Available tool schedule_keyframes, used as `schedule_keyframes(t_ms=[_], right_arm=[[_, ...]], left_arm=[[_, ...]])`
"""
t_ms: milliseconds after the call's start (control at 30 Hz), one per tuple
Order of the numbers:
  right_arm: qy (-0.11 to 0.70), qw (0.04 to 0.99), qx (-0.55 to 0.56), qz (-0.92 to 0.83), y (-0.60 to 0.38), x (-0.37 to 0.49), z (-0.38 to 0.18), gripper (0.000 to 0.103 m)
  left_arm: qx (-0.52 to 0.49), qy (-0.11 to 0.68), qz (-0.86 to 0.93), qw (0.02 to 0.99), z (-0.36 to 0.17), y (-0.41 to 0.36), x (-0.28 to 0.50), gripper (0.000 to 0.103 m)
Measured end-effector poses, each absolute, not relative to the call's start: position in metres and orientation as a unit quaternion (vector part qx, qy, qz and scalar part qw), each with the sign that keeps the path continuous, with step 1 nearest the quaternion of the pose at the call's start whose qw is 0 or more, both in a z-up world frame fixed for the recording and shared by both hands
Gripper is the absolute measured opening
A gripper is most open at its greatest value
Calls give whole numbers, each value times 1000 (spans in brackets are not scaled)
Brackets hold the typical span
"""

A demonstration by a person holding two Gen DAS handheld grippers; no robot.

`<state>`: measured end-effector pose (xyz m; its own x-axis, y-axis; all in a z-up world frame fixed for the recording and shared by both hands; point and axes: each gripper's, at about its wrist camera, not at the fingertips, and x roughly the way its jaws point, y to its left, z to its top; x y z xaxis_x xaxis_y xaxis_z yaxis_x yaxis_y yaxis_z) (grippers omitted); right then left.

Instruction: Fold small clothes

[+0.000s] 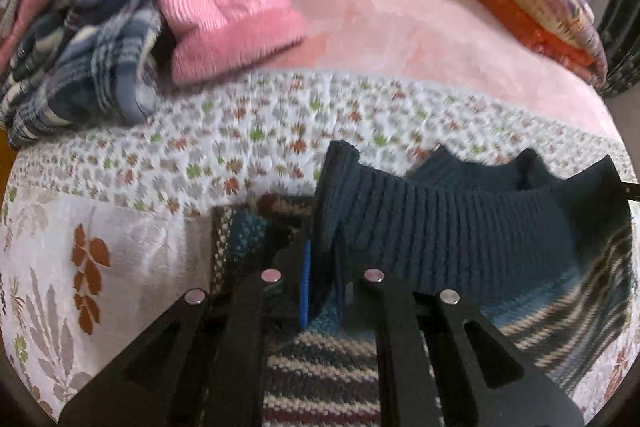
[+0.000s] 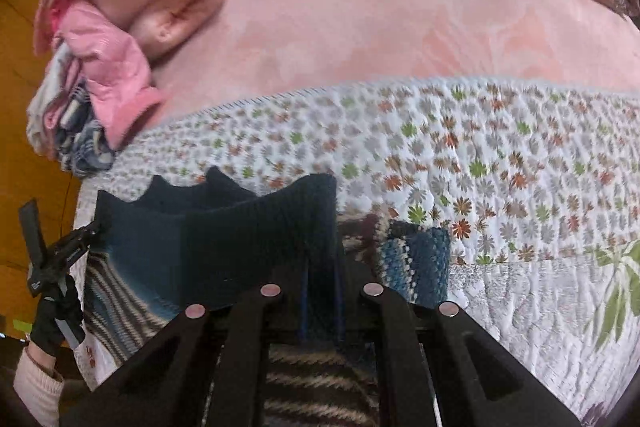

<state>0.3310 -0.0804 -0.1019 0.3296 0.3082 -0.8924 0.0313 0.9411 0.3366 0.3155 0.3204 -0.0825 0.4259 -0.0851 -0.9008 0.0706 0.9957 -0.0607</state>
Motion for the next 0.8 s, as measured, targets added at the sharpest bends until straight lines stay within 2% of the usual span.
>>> schedule_keyframes(t_ms=[200, 267, 333, 433, 533, 600, 667, 733, 800], right_arm=[[588, 794, 140, 66, -81, 333, -128, 13], [586, 794, 152, 62, -83, 332, -129, 14], [586, 791, 166, 58, -88, 328, -124, 22], [578, 800, 157, 41, -100, 315, -102, 28], [570, 805, 161, 35, -115, 293, -75, 36], [567, 804, 174, 42, -126, 272, -58, 37], [569, 802, 177, 49, -132, 246, -45, 43], [576, 798, 172, 49, -133, 222, -39, 53], [580, 794, 170, 60, -133, 195, -38, 54]], left_arm=[[-21, 541, -34, 840, -93, 324, 316, 14], [-33, 546, -29, 837, -92, 329, 314, 21], [-47, 550, -24, 833, -86, 335, 309, 27], [-61, 548, -1, 834, -68, 348, 293, 41], [-63, 538, 4, 841, -43, 356, 270, 49], [-69, 538, -1, 840, -29, 358, 254, 50], [-73, 546, -12, 835, -14, 357, 232, 56], [-76, 552, -28, 830, -1, 352, 208, 62], [-77, 558, -45, 825, 7, 345, 183, 66]])
